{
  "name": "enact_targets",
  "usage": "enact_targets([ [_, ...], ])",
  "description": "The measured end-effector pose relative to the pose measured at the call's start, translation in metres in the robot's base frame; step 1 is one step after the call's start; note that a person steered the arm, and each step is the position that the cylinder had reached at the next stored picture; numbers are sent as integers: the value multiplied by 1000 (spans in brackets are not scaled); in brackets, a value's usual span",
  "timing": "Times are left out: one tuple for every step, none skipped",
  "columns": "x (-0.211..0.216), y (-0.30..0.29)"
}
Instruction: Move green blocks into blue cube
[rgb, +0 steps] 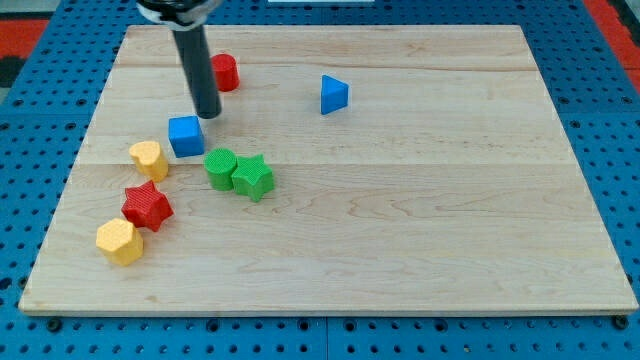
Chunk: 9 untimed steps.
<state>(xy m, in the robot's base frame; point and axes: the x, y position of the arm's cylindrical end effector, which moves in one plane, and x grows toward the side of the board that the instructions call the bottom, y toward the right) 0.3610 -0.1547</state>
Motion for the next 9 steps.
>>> enact_targets([
  [28, -3],
  [61, 8],
  [71, 7],
  [45, 8],
  [35, 68],
  [46, 129],
  [97, 117],
  [133, 88],
  [129, 56],
])
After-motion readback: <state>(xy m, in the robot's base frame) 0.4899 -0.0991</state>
